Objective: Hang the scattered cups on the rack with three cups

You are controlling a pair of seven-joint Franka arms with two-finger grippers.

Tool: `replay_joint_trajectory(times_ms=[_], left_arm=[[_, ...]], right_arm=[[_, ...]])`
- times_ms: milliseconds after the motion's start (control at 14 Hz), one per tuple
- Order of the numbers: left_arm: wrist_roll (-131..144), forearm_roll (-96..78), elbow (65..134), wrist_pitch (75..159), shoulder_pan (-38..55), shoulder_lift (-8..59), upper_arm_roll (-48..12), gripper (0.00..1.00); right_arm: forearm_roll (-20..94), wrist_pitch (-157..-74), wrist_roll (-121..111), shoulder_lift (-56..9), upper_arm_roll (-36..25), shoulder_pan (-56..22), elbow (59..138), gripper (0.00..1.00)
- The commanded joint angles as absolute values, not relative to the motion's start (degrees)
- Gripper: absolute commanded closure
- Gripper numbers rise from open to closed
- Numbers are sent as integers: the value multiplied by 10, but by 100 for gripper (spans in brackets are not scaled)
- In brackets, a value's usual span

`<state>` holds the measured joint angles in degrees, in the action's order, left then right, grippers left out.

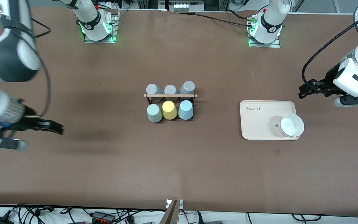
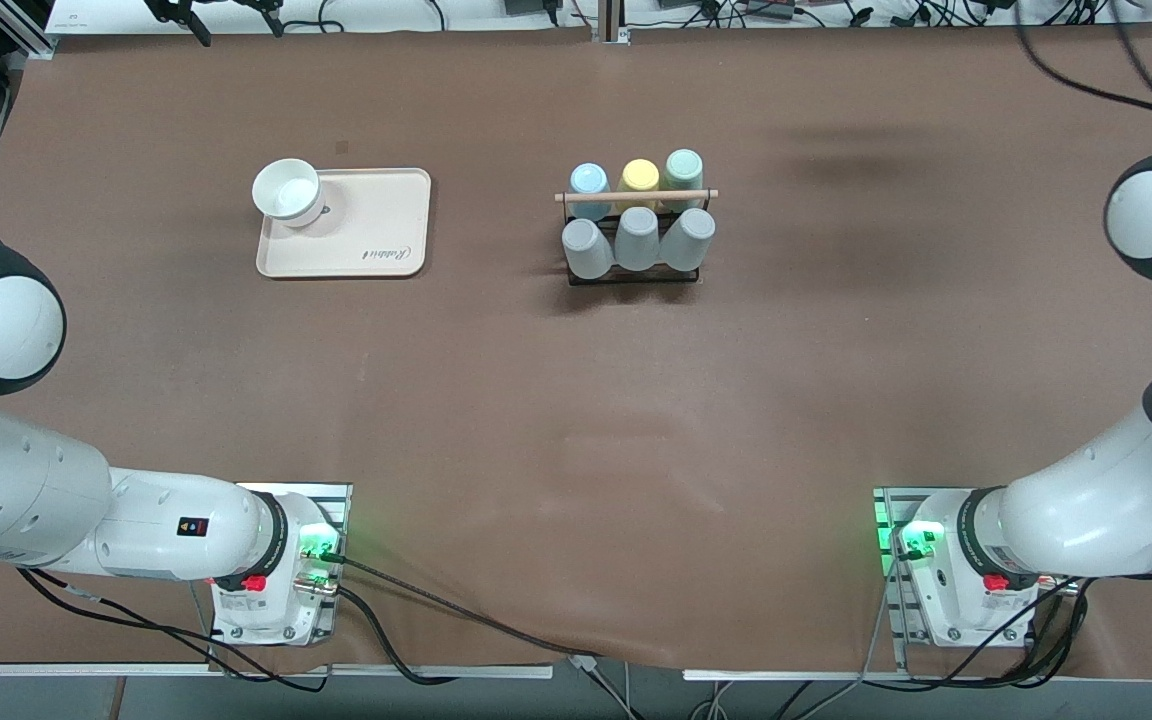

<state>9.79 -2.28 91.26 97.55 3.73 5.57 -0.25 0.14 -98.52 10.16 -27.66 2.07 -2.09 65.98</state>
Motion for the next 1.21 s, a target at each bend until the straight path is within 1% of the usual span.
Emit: replay_joint_trajectory(times_ms=[0, 214, 286, 429, 500, 714, 786, 1143], left_arm=[[85, -14, 925, 982, 39, 42, 0, 0], [85, -13, 925, 983, 39, 43, 3, 0], [85, -13, 925, 983, 39, 43, 3, 0], [85, -14, 925, 983, 39, 43, 3, 0], [86, -14, 925, 983, 39, 43, 3, 0], [86, -14, 925, 983, 39, 43, 3, 0], [85, -14, 925, 983, 39, 43, 4, 0], [86, -14, 925, 983, 39, 43, 3, 0]], right_arm=[[4, -976, 28, -227, -10, -14, 699, 0], [2, -967, -16, -185, -15, 11, 729, 0], [-1, -942, -28, -174, -15, 12, 730, 0], [-2, -933, -38, -153, -16, 13, 757, 0], [-2, -944, -38, -136, -17, 14, 785, 0], [-3, -1028, -39, -50, -17, 12, 927, 0], [-3, -1041, -39, -32, -17, 12, 956, 0], [-2, -1028, -34, -15, -17, 11, 978, 0]])
